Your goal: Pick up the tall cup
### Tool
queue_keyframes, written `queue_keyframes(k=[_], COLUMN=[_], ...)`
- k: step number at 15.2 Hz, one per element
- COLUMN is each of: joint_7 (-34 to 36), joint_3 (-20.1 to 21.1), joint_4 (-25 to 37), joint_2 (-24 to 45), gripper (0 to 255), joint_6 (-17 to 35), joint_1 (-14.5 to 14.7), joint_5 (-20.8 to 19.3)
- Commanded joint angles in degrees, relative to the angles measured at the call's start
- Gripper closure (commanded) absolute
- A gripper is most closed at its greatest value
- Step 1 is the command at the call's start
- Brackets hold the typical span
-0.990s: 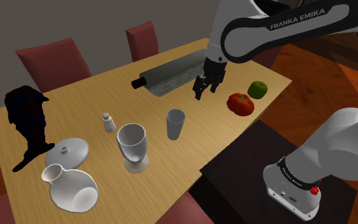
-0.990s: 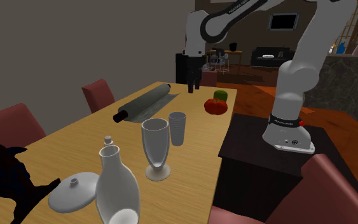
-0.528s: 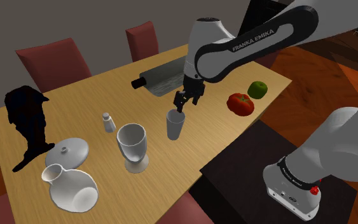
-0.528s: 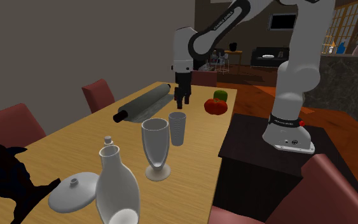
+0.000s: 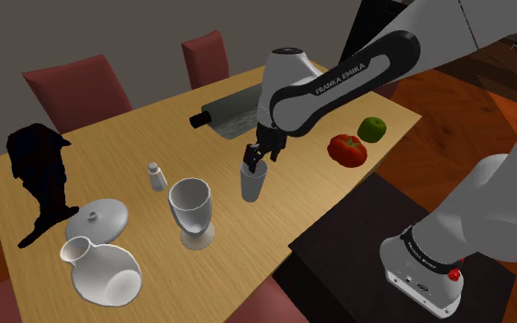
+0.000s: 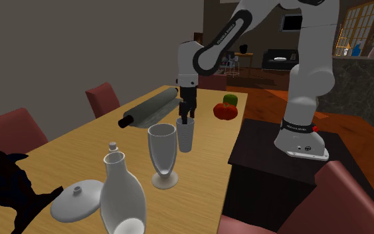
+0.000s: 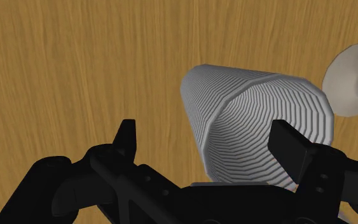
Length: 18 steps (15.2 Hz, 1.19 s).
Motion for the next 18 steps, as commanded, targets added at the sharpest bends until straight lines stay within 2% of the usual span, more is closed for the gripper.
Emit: queue_keyframes(k=[1, 2, 3, 12, 18], joint_7=[-0.10, -0.10, -0.07, -0.10, 0.13], joint_3=[0.01, 0.01, 0.04, 0.01, 0.00], joint_4=[-0.52, -0.53, -0.61, -0.52, 0.50], joint_2=[0.92, 0.91, 0.84, 0.92, -2.73], gripper=[0, 0, 255, 255, 255], joint_6=[1.46, 1.46, 1.47, 1.46, -3.19], joint_1=[0.04, 0.04, 0.06, 0.04, -0.09], joint_5=[0.01, 0.01, 0.03, 0.01, 0.19])
